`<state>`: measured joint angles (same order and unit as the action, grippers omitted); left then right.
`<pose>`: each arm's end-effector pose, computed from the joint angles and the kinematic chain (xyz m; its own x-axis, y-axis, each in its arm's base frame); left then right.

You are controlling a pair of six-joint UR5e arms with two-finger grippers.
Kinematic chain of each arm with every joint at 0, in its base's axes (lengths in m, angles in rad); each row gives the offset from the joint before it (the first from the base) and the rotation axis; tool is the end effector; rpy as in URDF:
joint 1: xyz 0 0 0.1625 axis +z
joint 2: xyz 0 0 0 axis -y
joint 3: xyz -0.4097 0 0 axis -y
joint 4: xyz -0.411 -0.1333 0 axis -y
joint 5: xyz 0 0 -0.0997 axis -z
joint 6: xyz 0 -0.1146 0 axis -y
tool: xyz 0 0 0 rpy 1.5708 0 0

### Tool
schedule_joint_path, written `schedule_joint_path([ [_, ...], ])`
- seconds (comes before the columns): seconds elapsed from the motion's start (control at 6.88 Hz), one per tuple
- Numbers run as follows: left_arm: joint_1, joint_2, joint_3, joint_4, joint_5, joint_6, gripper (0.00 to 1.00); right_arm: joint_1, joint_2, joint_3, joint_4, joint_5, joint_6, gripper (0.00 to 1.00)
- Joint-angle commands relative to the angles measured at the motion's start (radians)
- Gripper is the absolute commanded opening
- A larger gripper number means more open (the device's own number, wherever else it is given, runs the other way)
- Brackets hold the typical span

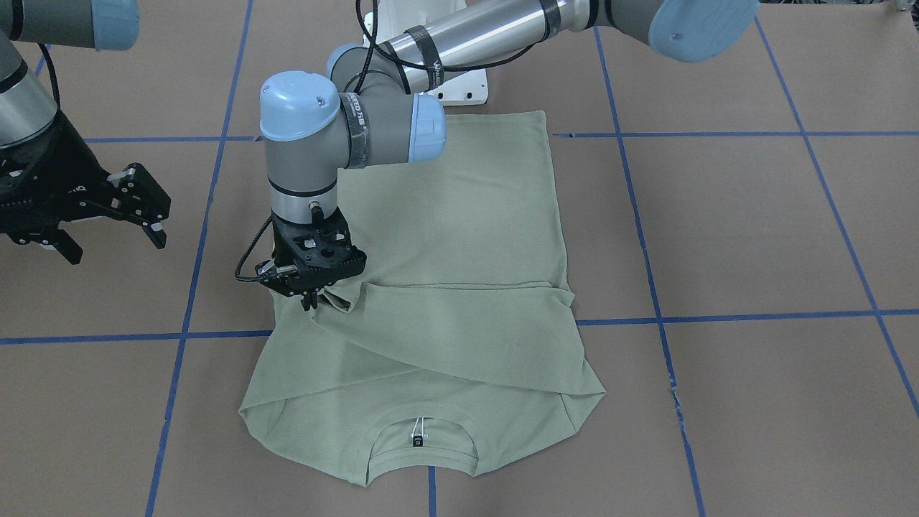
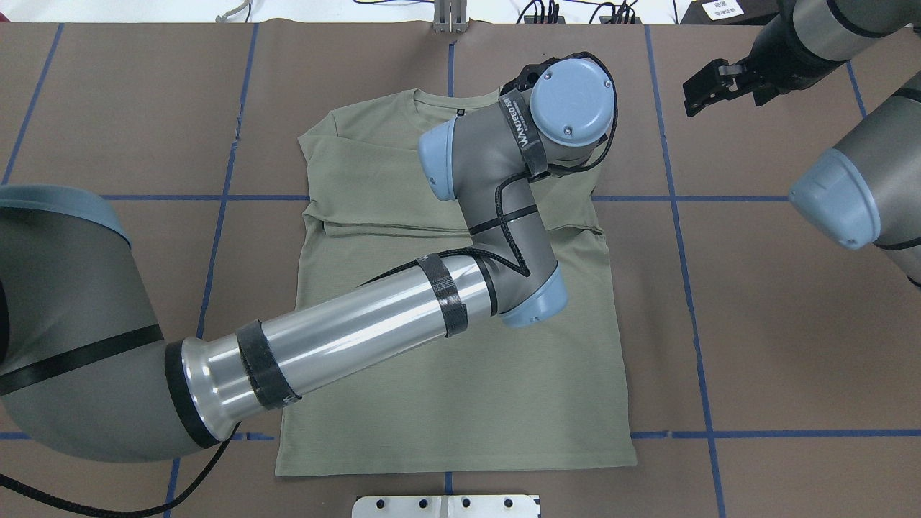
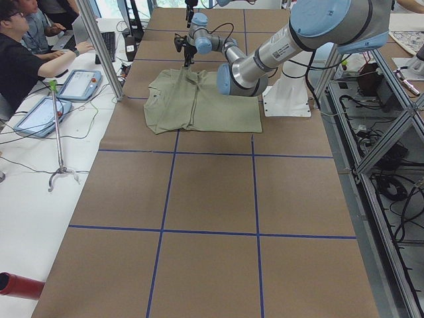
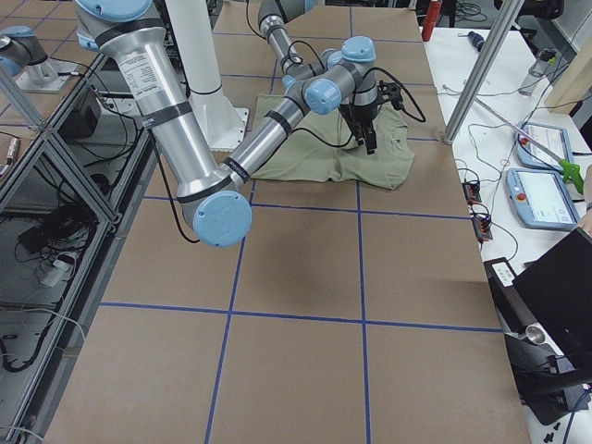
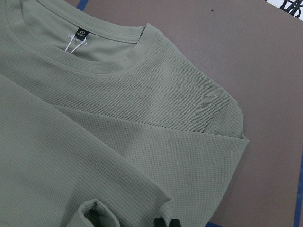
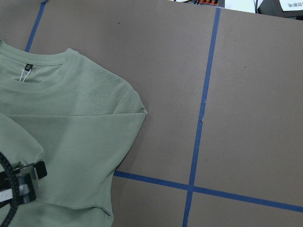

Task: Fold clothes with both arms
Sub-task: 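Release the sleeve and move both grippers toward the shirt hem nearest the robot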

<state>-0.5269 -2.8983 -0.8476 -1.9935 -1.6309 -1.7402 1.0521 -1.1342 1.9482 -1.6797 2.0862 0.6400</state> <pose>0.7017 -0.5545 0.0015 0.3637 -0.4063 -0.8383 0.5264 0.8321 -0.1749 -0.2287 -0.5557 0.2463 0.7045 -0.1735 0.6881 -0.0539 0.9538 0.2957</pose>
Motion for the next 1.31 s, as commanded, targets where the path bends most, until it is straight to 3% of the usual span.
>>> schedule_joint_path([
  [0.0, 0.018, -0.002, 0.018, -0.031, 0.052, -0.093, 0.70, -0.001, -0.001, 0.000, 0.000, 0.002, 0.015, 1.00],
  [0.15, 0.018, -0.001, 0.010, -0.031, 0.052, 0.032, 1.00, -0.001, 0.001, -0.002, 0.000, 0.002, 0.015, 1.00],
  [0.29, 0.015, 0.011, -0.049, -0.010, 0.033, 0.110, 1.00, -0.003, 0.008, 0.000, 0.000, 0.002, 0.023, 1.00],
  [0.44, 0.002, 0.072, -0.211, 0.119, -0.060, 0.286, 1.00, -0.020, 0.013, 0.009, 0.003, 0.000, 0.105, 1.00],
  [0.58, -0.016, 0.203, -0.454, 0.251, -0.098, 0.414, 1.00, -0.067, 0.024, 0.012, 0.003, -0.018, 0.209, 1.00],
  [0.87, -0.030, 0.568, -0.942, 0.341, -0.109, 0.546, 1.00, -0.258, 0.024, 0.098, 0.003, -0.202, 0.472, 1.00],
  [1.02, -0.030, 0.722, -1.116, 0.337, -0.113, 0.556, 1.00, -0.380, 0.010, 0.162, 0.003, -0.300, 0.624, 1.00],
  [1.16, -0.025, 0.816, -1.198, 0.335, -0.107, 0.539, 1.00, -0.524, -0.004, 0.207, 0.003, -0.427, 0.780, 1.00],
])
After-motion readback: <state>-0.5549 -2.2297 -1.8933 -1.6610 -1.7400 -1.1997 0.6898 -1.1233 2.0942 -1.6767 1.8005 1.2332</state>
